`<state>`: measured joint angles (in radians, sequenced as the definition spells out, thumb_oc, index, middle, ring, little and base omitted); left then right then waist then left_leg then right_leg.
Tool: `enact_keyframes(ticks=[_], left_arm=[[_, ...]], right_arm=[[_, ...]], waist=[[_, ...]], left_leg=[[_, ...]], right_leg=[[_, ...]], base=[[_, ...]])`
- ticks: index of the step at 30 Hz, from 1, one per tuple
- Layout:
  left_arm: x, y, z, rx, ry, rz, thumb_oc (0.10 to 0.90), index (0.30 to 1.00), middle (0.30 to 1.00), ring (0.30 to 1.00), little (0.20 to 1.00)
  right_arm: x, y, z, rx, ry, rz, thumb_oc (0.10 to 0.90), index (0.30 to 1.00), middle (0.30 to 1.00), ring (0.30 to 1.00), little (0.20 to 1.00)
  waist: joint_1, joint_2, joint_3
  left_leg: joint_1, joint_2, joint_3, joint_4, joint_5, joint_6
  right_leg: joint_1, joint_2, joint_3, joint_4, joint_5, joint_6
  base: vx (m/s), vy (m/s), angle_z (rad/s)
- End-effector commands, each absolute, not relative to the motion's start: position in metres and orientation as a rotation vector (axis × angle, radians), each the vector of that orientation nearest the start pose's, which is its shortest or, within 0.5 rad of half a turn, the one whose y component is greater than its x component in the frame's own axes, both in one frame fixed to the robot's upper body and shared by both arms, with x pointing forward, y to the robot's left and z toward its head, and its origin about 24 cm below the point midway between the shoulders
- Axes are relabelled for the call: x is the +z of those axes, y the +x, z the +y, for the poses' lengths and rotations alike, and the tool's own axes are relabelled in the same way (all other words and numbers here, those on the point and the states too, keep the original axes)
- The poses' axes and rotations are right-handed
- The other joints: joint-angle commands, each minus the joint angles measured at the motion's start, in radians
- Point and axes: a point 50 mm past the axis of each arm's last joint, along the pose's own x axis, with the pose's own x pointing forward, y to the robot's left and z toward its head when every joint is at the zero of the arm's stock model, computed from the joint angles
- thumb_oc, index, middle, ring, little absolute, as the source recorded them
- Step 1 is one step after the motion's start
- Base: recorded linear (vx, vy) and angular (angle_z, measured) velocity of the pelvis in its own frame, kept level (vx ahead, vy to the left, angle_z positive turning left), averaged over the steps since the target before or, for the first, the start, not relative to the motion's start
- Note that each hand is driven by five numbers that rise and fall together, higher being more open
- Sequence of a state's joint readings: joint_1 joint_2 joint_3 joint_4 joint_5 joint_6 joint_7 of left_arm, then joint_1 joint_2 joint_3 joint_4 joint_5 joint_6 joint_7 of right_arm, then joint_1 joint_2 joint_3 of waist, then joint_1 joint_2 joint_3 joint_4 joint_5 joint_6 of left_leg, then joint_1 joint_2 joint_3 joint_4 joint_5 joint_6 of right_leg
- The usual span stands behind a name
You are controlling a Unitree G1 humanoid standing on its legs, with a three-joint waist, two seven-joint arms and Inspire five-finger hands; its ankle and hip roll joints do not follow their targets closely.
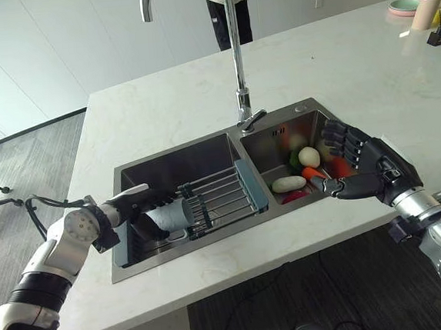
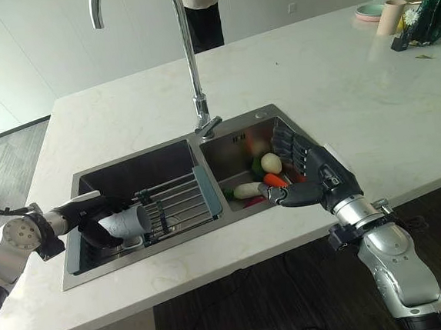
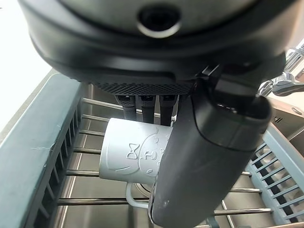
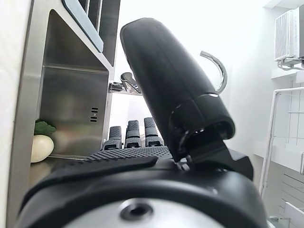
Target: Place the dishes in the dishwasher.
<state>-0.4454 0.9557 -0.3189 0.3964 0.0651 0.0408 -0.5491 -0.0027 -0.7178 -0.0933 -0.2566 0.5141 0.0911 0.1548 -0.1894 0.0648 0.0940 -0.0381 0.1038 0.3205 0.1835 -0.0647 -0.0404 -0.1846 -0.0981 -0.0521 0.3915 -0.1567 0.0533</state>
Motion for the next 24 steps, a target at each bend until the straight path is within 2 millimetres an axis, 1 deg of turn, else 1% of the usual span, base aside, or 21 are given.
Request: enact_keyframes(ticks=[1, 6, 7, 13, 14, 15, 24], left_arm=[[0.164, 0.328, 0.297, -0.363, 1.091, 0.237, 0.8, 0.9, 0.9, 0.9, 0.9], [0.163, 0.328, 0.298, -0.365, 1.097, 0.252, 0.8, 0.9, 0.9, 0.9, 0.9], [0.162, 0.328, 0.299, -0.368, 1.098, 0.26, 0.8, 0.9, 0.9, 0.9, 0.9], [0.16, 0.327, 0.303, -0.376, 1.114, 0.296, 0.8, 0.9, 0.9, 0.9, 0.9], [0.159, 0.327, 0.303, -0.378, 1.122, 0.305, 0.8, 0.9, 0.9, 0.9, 0.9], [0.159, 0.327, 0.303, -0.38, 1.125, 0.31, 0.8, 0.9, 0.9, 0.9, 0.9], [0.158, 0.327, 0.308, -0.373, 1.15, 0.339, 0.8, 0.9, 0.9, 0.9, 0.9]], right_arm=[[0.202, 0.252, -0.24, 0.237, -0.283, -0.445, 0.8, 0.9, 0.9, 0.9, 0.9], [0.202, 0.252, -0.24, 0.235, -0.286, -0.445, 0.8, 0.9, 0.9, 0.9, 0.9], [0.202, 0.253, -0.24, 0.236, -0.288, -0.442, 0.8, 0.9, 0.9, 0.9, 0.9], [0.203, 0.253, -0.239, 0.24, -0.289, -0.441, 0.8, 0.9, 0.9, 0.9, 0.9], [0.203, 0.254, -0.238, 0.243, -0.289, -0.442, 0.8, 0.9, 0.9, 0.9, 0.9], [0.203, 0.254, -0.238, 0.244, -0.29, -0.441, 0.8, 0.9, 0.9, 0.9, 0.9], [0.204, 0.254, -0.237, 0.251, -0.298, -0.442, 0.8, 0.9, 0.9, 0.9, 0.9]], waist=[[0.003, -0.012, -0.061], [0.006, -0.013, -0.063], [0.007, -0.011, -0.063], [0.013, -0.01, -0.063], [0.014, -0.011, -0.063], [0.014, -0.01, -0.062], [0.015, -0.01, -0.062]], left_leg=[[0.006, 0.024, -0.035, 0.116, -0.192, -0.01], [-0.003, 0.022, -0.04, 0.116, -0.182, -0.009], [0.001, 0.02, -0.043, 0.116, -0.189, -0.009], [0.0, 0.016, -0.046, 0.116, -0.189, -0.009], [-0.005, 0.016, -0.046, 0.116, -0.183, -0.008], [-0.001, 0.015, -0.047, 0.116, -0.189, -0.009], [-0.001, 0.011, -0.047, 0.116, -0.191, -0.006]], right_leg=[[0.084, -0.013, -0.044, -0.092, -0.02, 0.103], [0.081, -0.012, -0.045, -0.092, -0.016, 0.098], [0.087, -0.013, -0.046, -0.092, -0.023, 0.1], [0.089, -0.015, -0.05, -0.092, -0.023, 0.102], [0.084, -0.015, -0.05, -0.092, -0.016, 0.1], [0.089, -0.016, -0.05, -0.092, -0.022, 0.102], [0.09, -0.018, -0.051, -0.092, -0.021, 0.103]], base=[[0.0, 0.0, 0.0], [-0.03, -0.001, 0.0], [0.0, 0.0, 0.0], [-0.01, 0.0, 0.0], [0.0, 0.0, 0.0], [0.0, 0.0, 0.0], [0.0, 0.0, 0.0]])
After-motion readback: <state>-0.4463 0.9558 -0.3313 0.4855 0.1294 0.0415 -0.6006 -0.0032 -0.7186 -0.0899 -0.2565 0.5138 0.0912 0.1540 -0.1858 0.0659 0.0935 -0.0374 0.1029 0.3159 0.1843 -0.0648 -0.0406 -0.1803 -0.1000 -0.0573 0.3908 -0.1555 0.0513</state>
